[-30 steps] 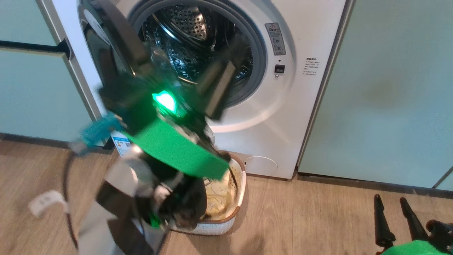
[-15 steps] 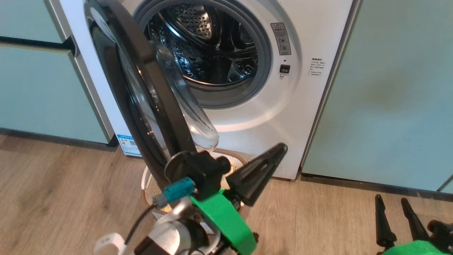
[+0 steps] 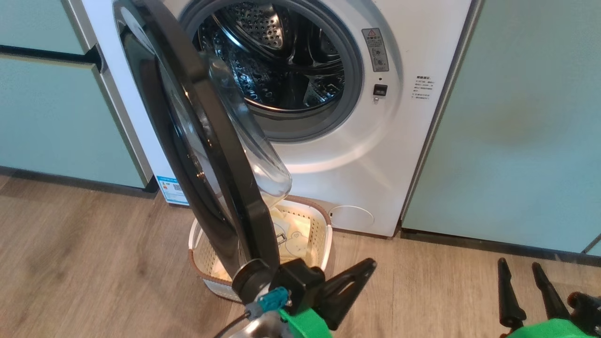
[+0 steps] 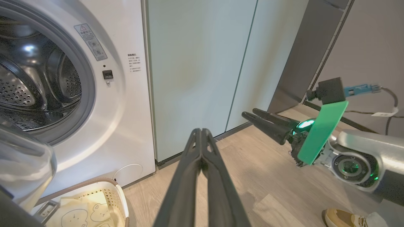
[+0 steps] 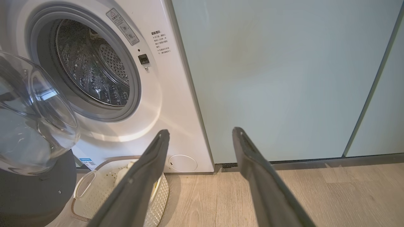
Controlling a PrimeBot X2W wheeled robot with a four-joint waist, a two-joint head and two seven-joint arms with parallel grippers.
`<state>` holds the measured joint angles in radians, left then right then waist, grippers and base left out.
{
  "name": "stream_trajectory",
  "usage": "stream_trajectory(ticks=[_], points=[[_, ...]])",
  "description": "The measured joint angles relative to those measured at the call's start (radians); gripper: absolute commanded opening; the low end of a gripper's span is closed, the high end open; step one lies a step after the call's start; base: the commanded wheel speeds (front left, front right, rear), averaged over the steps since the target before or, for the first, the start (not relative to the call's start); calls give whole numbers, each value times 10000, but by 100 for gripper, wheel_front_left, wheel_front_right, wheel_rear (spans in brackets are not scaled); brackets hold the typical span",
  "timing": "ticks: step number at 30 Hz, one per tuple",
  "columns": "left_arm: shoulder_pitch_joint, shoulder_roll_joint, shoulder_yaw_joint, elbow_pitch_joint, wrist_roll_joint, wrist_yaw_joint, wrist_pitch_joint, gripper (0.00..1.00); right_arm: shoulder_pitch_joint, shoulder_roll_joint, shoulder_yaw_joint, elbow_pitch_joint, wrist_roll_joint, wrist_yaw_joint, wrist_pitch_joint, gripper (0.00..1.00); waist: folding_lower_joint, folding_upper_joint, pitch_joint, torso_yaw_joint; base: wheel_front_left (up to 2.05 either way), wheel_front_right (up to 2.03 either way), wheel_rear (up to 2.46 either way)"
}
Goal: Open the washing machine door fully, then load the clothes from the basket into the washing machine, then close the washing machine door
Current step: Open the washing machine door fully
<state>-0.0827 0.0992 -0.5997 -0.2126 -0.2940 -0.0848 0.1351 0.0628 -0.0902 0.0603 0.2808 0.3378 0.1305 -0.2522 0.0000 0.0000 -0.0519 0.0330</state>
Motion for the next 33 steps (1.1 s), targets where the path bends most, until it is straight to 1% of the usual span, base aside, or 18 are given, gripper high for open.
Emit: stream_trajectory(ticks=[4,6,11,18,25,33], points=[[15,113,-2,633,282,132,-481,0,0,0,2,0,50,0,0,100,0,0,16,3,0,0,0],[20,161,40,930,453,270,-709,0,0,0,0,0,50,0,0,100,0,0,16,1,0,0,0],[159,217,253,1496,476,456,-1177,0,0,0,0,0,52,0,0,100,0,0,26,18,0,0,0],[283,387,890,2021,453,871,-1718,0,0,-2,6,0,52,0,0,100,0,0,62,69,0,0,0],[266,451,1413,2359,230,1057,-2025,0,0,-2,42,4,52,0,0,100,0,0,72,86,0,0,0],[257,453,1526,2447,-50,1158,-2205,0,2,-2,44,12,52,0,0,100,0,0,89,148,0,0,0]])
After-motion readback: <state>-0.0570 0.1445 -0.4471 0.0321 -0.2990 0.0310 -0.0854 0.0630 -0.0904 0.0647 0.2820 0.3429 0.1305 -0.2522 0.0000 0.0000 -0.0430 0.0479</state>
